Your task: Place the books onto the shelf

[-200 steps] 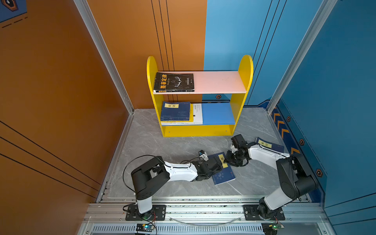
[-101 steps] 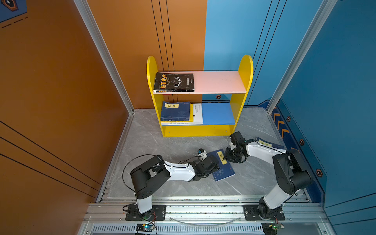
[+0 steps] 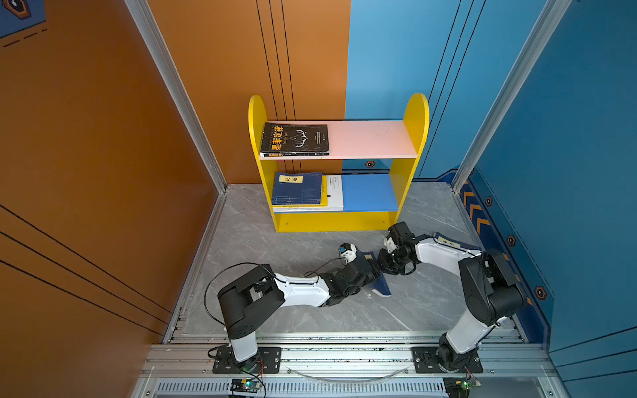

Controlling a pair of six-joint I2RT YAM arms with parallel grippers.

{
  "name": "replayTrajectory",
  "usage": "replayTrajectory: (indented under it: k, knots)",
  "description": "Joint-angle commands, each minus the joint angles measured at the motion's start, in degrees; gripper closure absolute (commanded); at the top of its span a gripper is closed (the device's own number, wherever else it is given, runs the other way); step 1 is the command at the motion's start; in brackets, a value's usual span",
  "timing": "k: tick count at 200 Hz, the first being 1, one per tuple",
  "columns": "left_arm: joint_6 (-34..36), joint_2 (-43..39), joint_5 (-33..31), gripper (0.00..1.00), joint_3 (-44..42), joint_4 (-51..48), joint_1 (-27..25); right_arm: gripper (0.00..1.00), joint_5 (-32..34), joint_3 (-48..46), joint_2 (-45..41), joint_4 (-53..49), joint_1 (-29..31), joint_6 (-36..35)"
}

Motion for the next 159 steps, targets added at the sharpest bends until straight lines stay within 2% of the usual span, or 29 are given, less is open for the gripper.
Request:
replayTrajectory:
  k: [1, 34, 65, 102, 128, 142, 159]
  knots:
    - [1.00, -3.00, 1.14, 0.36, 2.03, 11.23, -0.87, 0.66, -3.37, -2.06, 3.42, -2.63, 1.43, -0.45]
    - [-5.32, -1.64, 0.10, 0.38, -0.23, 10.09, -0.71, 0.66, -3.52, -2.16, 2.79, -2.62, 0.51, -0.46]
    - [-7.65, -2.08, -0.64, 0.42, 0.01, 4.25, -1.07, 0.66, -3.24, -2.95, 1.91, -2.62, -0.33, -0.54]
    - [-8.00, -3.81, -0.72, 0.52, 1.73, -6.33, -1.43, 0.65, -2.78, -4.00, 0.65, -2.45, -1.93, -0.16]
    - [-5.62, -4.43, -1.44, 0.59, 4.95, -16.04, -2.03, 0.65, -3.10, -4.23, -1.30, -2.54, -3.64, 0.28]
    - [-4.35, -4.30, -1.08, 0.62, 6.01, -18.02, -2.19, 0.63, -3.58, -4.23, -2.80, -2.54, -4.52, 0.77]
    - [-4.03, -3.66, -0.65, 0.69, 5.92, -17.38, -2.24, 0.62, -4.75, -3.90, -4.39, -2.37, -5.23, 1.23]
